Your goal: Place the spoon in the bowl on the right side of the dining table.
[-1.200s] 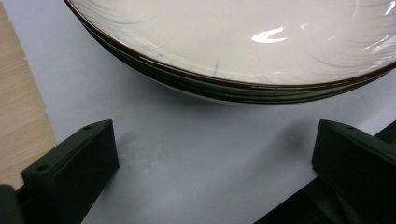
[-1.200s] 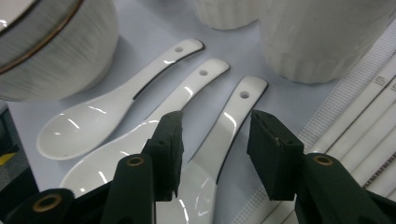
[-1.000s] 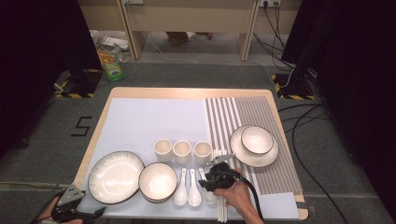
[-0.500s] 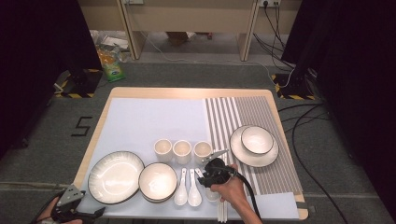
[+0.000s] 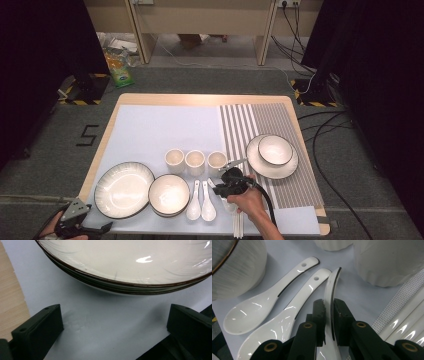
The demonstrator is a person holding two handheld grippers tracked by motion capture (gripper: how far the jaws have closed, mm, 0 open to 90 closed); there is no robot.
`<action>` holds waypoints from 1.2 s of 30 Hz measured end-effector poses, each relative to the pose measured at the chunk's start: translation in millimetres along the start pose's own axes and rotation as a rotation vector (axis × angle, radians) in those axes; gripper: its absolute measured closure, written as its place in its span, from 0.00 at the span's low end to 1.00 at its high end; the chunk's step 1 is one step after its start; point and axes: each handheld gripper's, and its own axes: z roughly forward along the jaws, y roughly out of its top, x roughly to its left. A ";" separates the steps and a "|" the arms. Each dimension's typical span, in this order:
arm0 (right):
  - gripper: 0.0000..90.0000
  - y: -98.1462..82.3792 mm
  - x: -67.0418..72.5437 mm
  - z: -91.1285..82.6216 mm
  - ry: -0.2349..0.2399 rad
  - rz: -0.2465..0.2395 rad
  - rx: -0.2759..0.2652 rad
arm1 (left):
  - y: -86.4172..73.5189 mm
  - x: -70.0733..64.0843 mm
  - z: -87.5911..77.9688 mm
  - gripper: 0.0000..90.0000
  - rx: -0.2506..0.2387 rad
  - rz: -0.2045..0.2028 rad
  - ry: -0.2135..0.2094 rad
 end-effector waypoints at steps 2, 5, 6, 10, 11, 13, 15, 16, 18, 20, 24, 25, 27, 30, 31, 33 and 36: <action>0.92 -0.2 0.5 -1.2 0.016 -0.023 -0.006 | -0.1 0.0 0.0 0.00 -0.001 0.000 0.000; 0.95 -0.7 1.6 -3.9 0.033 -0.040 -0.015 | -0.4 0.1 0.3 0.00 -0.007 -0.001 0.001; 0.95 -0.7 1.6 -3.9 0.033 -0.040 -0.015 | -0.4 0.1 0.3 0.00 -0.007 -0.001 0.001; 0.95 -3.6 2.0 -13.1 0.062 -0.059 -0.044 | -0.6 0.1 0.3 0.00 -0.008 -0.001 0.001; 0.95 -5.7 0.9 -18.1 0.072 -0.063 -0.063 | -0.2 0.0 0.2 0.00 -0.004 0.000 0.002; 0.95 -7.0 -0.2 -21.8 0.080 -0.066 -0.079 | -0.5 -0.3 0.5 0.00 -0.009 -0.001 0.005; 0.95 -8.9 -1.3 -25.6 0.087 -0.062 -0.095 | -1.0 -0.3 0.5 0.00 -0.013 -0.005 0.003; 0.95 -8.9 -1.3 -25.6 0.087 -0.062 -0.095 | -1.0 -0.3 0.5 0.00 -0.013 -0.005 0.003; 0.95 -10.8 -1.8 -29.4 0.092 -0.065 -0.116 | -0.7 -0.3 0.6 0.00 -0.010 -0.002 0.006; 0.95 -12.2 -2.5 -32.1 0.099 -0.059 -0.134 | -1.3 -0.3 0.4 0.00 -0.015 -0.007 0.000; 0.95 -13.5 -4.6 -36.6 0.117 -0.051 -0.163 | -1.1 -0.4 0.5 0.00 -0.013 -0.005 0.005; 0.95 -14.2 -6.6 -41.1 0.131 -0.041 -0.192 | -1.6 -0.5 0.7 0.00 -0.019 -0.007 0.003; 0.95 -14.6 -7.5 -45.9 0.147 -0.030 -0.220 | -1.1 -0.3 0.6 0.00 -0.014 -0.005 0.003; 0.95 -13.4 -9.3 -54.1 0.167 -0.025 -0.282 | -1.4 -0.1 0.3 0.00 -0.011 0.001 0.003; 0.95 -12.4 -11.0 -57.9 0.167 -0.020 -0.299 | -1.6 -0.1 0.5 0.00 -0.015 -0.001 0.005; 0.95 -9.7 -15.6 -67.0 0.163 -0.012 -0.327 | -1.2 -0.2 0.5 0.00 -0.013 -0.003 0.004; 0.95 -6.6 -26.1 -83.8 0.143 0.015 -0.375 | -1.5 -0.5 0.7 0.00 -0.018 -0.007 0.002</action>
